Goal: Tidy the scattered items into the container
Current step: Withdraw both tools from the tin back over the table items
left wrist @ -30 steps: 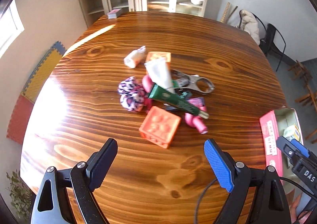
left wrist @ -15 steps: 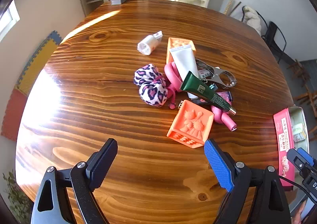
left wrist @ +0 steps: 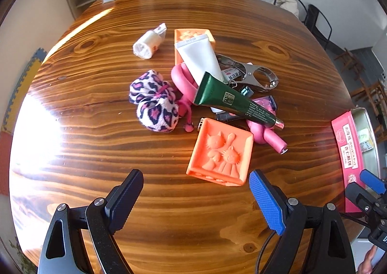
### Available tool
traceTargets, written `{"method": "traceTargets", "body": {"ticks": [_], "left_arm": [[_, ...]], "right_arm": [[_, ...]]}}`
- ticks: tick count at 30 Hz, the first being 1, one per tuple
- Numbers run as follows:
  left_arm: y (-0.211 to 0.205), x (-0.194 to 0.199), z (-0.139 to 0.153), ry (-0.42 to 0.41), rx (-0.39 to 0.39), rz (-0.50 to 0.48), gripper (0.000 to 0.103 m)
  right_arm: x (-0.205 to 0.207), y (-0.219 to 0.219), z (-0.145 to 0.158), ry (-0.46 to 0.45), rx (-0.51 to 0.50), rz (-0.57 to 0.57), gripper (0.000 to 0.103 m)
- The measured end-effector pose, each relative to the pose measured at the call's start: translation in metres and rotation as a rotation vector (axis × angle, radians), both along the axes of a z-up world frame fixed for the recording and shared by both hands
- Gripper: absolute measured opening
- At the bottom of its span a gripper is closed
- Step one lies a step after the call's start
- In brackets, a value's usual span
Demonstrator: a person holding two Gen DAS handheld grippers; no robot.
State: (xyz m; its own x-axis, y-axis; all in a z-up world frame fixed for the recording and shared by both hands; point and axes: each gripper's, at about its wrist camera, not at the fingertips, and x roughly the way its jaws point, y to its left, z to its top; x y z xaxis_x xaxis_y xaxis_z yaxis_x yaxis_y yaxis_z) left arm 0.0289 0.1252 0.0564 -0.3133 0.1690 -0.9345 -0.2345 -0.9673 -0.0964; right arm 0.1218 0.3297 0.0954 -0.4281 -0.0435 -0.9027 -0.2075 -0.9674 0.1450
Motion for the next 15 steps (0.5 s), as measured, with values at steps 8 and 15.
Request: {"method": "traceTargets", "body": {"ticks": [8, 15], "left_arm": [[0.018, -0.015, -0.023, -0.019, -0.015, -0.056, 0.091], [0.027, -0.022, -0.041, -0.026, -0.056, -0.070, 0.091]], "right_arm": [[0.001, 0.006, -0.003, -0.024, 0.010, -0.041, 0.085], [0.001, 0.004, -0.010, -0.053, 0.016, -0.055, 0.085]]}}
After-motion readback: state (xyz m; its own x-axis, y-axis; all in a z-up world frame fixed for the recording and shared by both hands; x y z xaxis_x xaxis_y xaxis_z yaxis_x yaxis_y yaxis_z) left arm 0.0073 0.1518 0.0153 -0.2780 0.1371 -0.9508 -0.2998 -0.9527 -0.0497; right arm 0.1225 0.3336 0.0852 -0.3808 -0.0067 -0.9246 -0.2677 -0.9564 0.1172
